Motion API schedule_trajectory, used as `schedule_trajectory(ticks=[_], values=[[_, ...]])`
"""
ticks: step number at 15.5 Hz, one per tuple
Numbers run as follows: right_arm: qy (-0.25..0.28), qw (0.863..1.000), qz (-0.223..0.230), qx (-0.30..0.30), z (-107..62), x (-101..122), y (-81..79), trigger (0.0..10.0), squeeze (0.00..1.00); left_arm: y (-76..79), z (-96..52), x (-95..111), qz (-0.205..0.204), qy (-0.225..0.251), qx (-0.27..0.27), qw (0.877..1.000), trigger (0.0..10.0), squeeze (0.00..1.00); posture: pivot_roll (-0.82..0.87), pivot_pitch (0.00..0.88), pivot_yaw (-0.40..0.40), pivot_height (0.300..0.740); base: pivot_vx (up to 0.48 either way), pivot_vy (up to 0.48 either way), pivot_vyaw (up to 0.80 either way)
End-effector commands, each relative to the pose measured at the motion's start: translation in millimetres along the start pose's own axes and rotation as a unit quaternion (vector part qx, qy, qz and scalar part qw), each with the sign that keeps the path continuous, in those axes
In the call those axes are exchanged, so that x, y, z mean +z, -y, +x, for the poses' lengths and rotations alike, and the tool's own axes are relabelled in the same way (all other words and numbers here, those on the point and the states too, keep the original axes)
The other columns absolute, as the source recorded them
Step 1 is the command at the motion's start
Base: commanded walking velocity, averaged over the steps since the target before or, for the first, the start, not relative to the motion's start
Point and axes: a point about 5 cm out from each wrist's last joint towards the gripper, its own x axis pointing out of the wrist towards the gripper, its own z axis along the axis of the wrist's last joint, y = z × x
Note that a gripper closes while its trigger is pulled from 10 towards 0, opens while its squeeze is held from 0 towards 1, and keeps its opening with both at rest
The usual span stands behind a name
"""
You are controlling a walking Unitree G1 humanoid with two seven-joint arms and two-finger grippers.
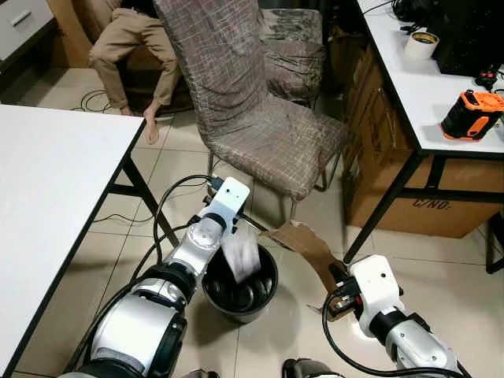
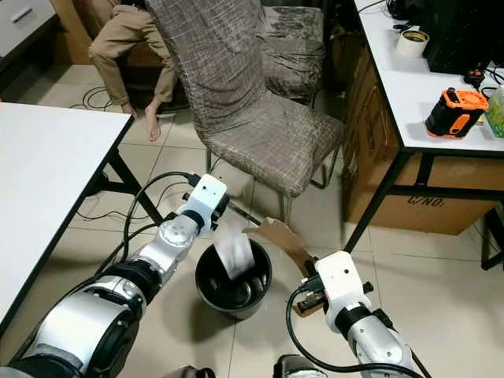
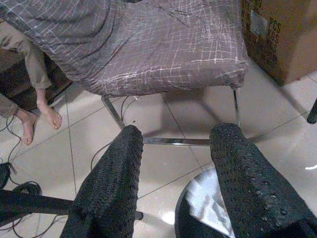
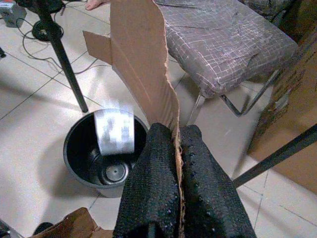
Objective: Picking trash to rubbish bin
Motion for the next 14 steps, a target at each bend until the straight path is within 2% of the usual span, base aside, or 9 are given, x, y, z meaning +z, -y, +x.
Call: schedule_trajectory(ticks=[1,5,6,7,9,10,11,13,14], values=[[-0.003,1.000,-0.002,-0.007,-2.5,-2,0.5,10.0,0.00,-0.9,1.2,2,0.010,-0.004,0.000,1.000,10.0,1.00,-0.33,0.135,0.062,0.740,0.000,0.000,0.00],[-0.002,1.000,0.003,-0.010,-2.6,-2,-1.2,10.0,0.00,-8.7,1.6,3,0.012,-0.005,0.019,1.000,10.0,1.00,-0.33,0.132,0.067,0.740,0.000,0.000,0.00],[-0.001,1.000,0.003,-0.010,-2.4,-2,-1.2,10.0,0.00,-9.4,1.5,4,0.008,-0.003,0.019,1.000,10.0,0.94,-0.33,0.132,0.067,0.740,0.000,0.000,0.00],[0.000,1.000,0.007,-0.016,-0.7,-2,0.3,10.0,0.00,-7.9,0.9,4,-0.023,0.007,0.008,1.000,10.0,0.00,-0.30,0.124,0.064,0.740,0.000,0.000,0.00],[-0.004,0.996,0.022,-0.082,13.5,-9,11.5,10.0,0.00,-10.0,-11.1,-15,-0.143,0.043,0.018,0.989,10.0,0.00,-0.24,0.102,0.030,0.740,0.000,0.000,0.00],[-0.002,0.995,0.023,-0.094,16.3,-9,13.5,10.0,0.00,-11.1,-14.4,-21,-0.152,0.046,0.027,0.987,10.0,0.00,-0.24,0.102,0.030,0.740,0.000,0.000,0.00],[-0.003,0.995,0.022,-0.095,30.9,-14,17.6,10.0,0.00,-11.3,-31.8,-41,-0.131,0.051,-0.002,0.990,10.0,0.00,-0.18,0.116,-0.008,0.740,0.000,0.000,0.00],[-0.007,0.997,0.026,-0.074,46.9,-18,19.0,10.0,0.00,-11.4,-53.9,-54,-0.105,0.058,-0.036,0.992,10.0,0.00,-0.14,0.133,-0.025,0.740,0.000,0.000,0.00],[-0.009,0.998,0.026,-0.061,55.5,-19,18.8,10.0,0.00,-10.9,-56.9,-55,-0.095,0.054,-0.047,0.993,10.0,0.00,-0.14,0.133,-0.025,0.740,0.000,0.000,0.00]])
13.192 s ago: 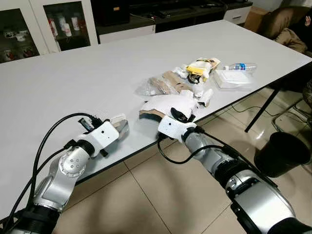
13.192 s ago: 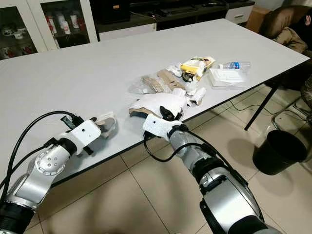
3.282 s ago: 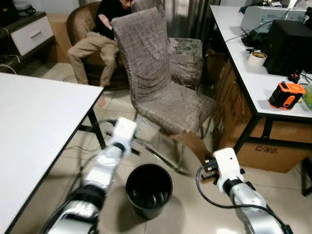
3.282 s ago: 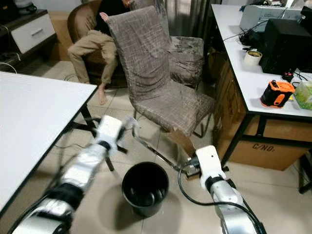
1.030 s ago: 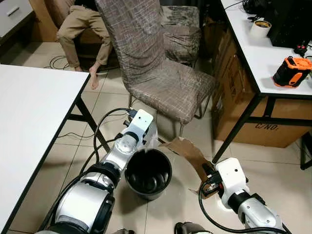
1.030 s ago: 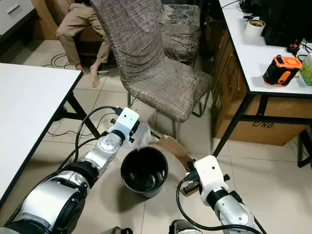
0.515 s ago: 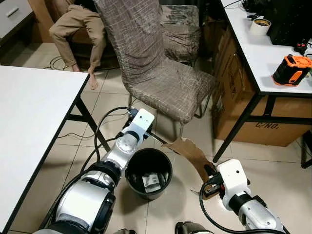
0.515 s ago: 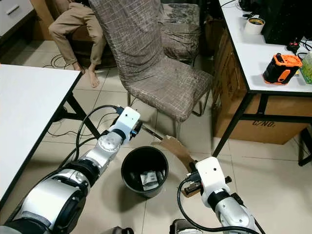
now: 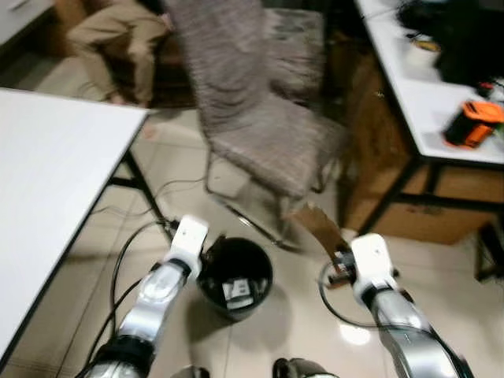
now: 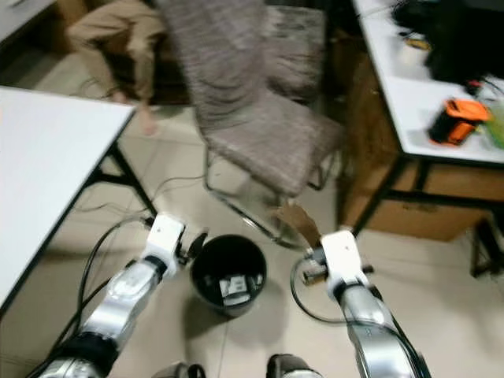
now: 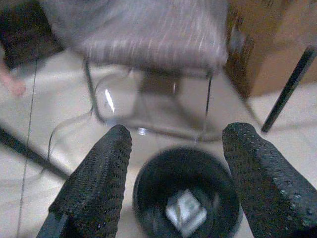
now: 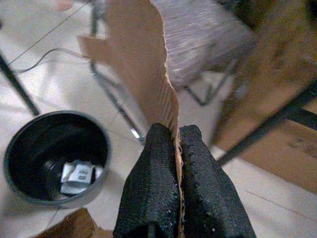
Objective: Picking trash to rubbish bin
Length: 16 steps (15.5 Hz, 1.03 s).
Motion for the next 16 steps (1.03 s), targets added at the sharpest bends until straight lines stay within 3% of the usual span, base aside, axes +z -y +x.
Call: schedule_trajectory(ticks=[1,2,3,4,7,8,15,16], values=[[-0.004,0.999,0.010,0.039,13.7,-3,-8.5,10.0,0.00,2.8,5.0,19,0.018,0.021,-0.032,0.999,10.0,0.00,-0.08,0.157,-0.037,0.740,0.000,0.000,0.00],[-0.003,0.998,0.013,0.065,26.1,1,-12.7,10.0,0.00,-3.9,-17.3,16,0.024,0.023,-0.042,0.999,10.0,0.00,-0.06,0.165,-0.042,0.740,0.000,0.000,0.00],[-0.002,0.994,0.009,0.112,46.9,9,-21.0,10.0,0.00,-5.6,-60.6,20,0.039,0.024,-0.077,0.996,10.0,0.00,-0.04,0.169,-0.043,0.740,0.000,0.000,0.00],[-0.005,0.990,0.002,0.143,58.5,16,-27.1,10.0,0.00,-3.0,-81.1,30,0.053,0.028,-0.106,0.993,10.0,0.00,-0.01,0.180,-0.042,0.740,0.000,0.000,0.00],[0.001,0.987,-0.020,0.159,71.6,30,-33.2,10.0,0.00,-0.9,-96.9,43,0.061,0.031,-0.132,0.989,10.0,0.00,0.01,0.195,-0.035,0.740,0.000,0.000,0.00],[0.020,0.985,-0.025,0.169,79.5,46,-37.7,10.0,0.00,-1.7,-103.6,50,0.067,0.027,-0.139,0.988,10.0,0.00,0.03,0.206,-0.025,0.740,0.000,0.000,0.00],[0.071,0.979,-0.076,0.178,96.6,91,-38.2,10.0,0.00,-0.3,-115.1,65,0.058,0.003,-0.134,0.989,10.0,0.00,0.03,0.224,-0.026,0.740,0.000,0.000,0.00],[0.075,0.978,-0.076,0.178,97.3,94,-37.6,10.0,0.86,-0.2,-115.4,65,0.058,0.002,-0.133,0.989,10.0,0.00,0.03,0.224,-0.026,0.740,0.000,0.000,0.00]])
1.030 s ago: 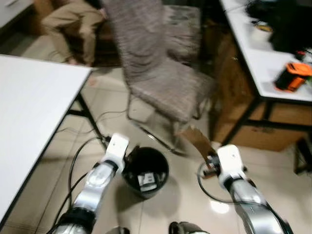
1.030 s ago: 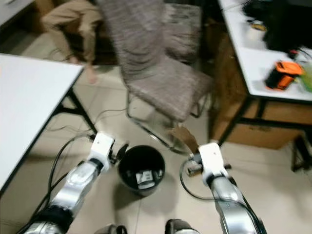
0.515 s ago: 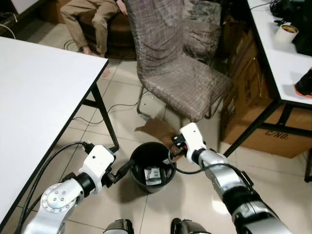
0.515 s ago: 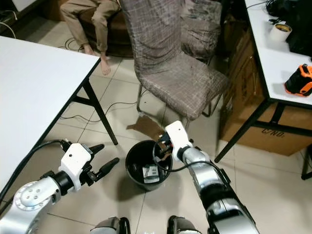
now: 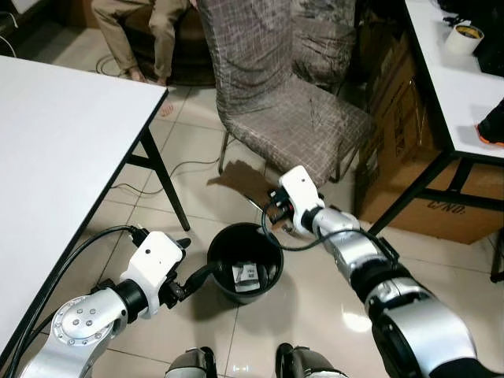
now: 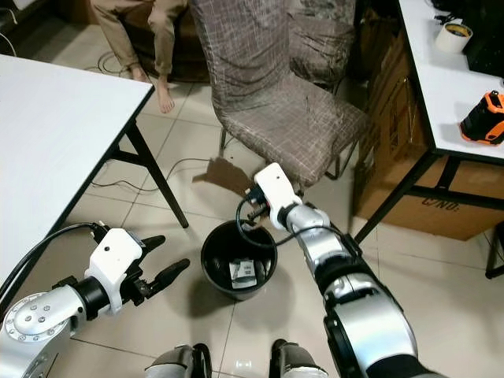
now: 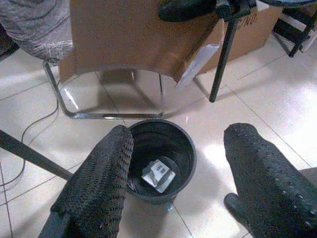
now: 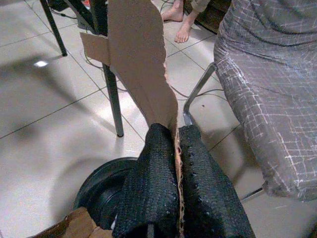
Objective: Picking trash to rubbish bin
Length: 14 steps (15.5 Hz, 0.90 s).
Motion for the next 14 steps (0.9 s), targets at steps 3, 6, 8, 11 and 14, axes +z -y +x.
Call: schedule_trajectory(ticks=[3,6,8,11,14], values=[[0.016,1.000,0.017,-0.011,0.9,7,7.7,10.0,1.00,0.6,-3.4,4,0.004,-0.014,0.014,1.000,10.0,0.00,0.03,0.223,-0.028,0.740,0.000,0.000,0.00],[0.019,0.999,0.035,-0.010,0.7,5,6.8,10.0,1.00,2.1,-2.2,7,-0.002,-0.010,0.015,1.000,10.0,0.00,0.04,0.219,-0.035,0.740,0.000,0.000,0.00],[0.018,0.999,0.036,-0.008,0.6,3,5.2,10.0,1.00,2.4,-2.3,7,-0.005,-0.010,0.022,1.000,10.0,0.00,0.04,0.217,-0.034,0.740,0.000,0.000,0.00],[0.036,0.994,0.089,-0.060,-8.8,-17,0.8,10.0,0.94,-4.5,19.1,-6,-0.112,0.010,0.139,0.984,10.0,0.00,-0.01,0.173,-0.038,0.740,0.000,0.000,0.00],[0.057,0.986,0.126,-0.095,-27.3,-40,-9.9,10.0,0.00,3.4,33.2,-21,-0.102,-0.006,0.167,0.981,10.0,0.00,-0.08,0.124,-0.026,0.740,0.000,0.000,0.00]])
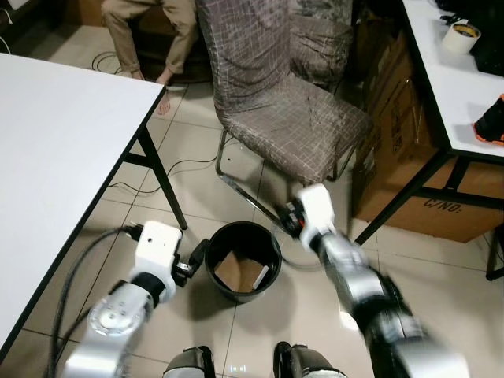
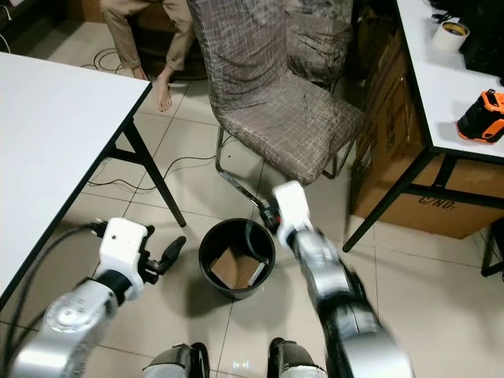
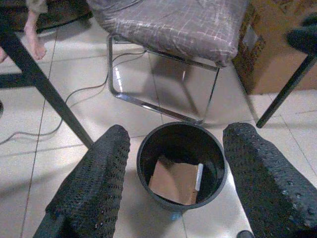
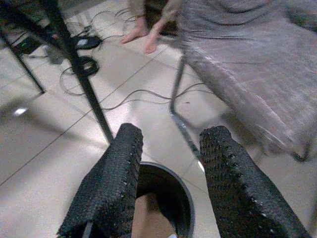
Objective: Picking trash to rubbish bin
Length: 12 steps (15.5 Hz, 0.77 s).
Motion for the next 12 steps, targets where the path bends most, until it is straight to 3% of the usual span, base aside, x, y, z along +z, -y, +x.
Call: schedule_trajectory(ticks=[1,4,7,9,12], values=[[0.007,0.999,0.004,-0.032,-10.9,0,6.0,10.0,0.00,5.1,2.4,-10,-0.006,-0.012,0.004,1.000,10.0,0.00,-0.11,0.099,-0.015,0.740,0.000,0.000,0.00],[0.008,0.996,-0.021,-0.081,-40.5,-2,13.6,10.0,0.00,9.6,8.3,-8,-0.007,-0.007,0.004,1.000,10.0,0.00,-0.13,0.074,-0.008,0.740,0.000,0.000,0.00],[0.023,0.992,-0.014,-0.126,-90.5,14,13.9,10.0,0.00,14.1,6.5,9,0.012,0.026,-0.005,1.000,10.0,0.00,-0.15,0.048,-0.015,0.740,0.000,0.000,0.00],[0.005,0.993,-0.010,-0.120,-104.5,15,5.7,10.0,0.00,15.4,7.3,16,0.013,0.039,-0.006,0.999,10.0,0.00,-0.15,0.039,-0.025,0.740,0.000,0.000,0.00],[-0.020,0.995,-0.029,-0.094,-110.7,12,-5.6,10.0,0.00,18.2,8.9,17,0.006,0.040,-0.006,0.999,10.0,0.00,-0.14,0.028,-0.039,0.740,0.000,0.000,0.00]])
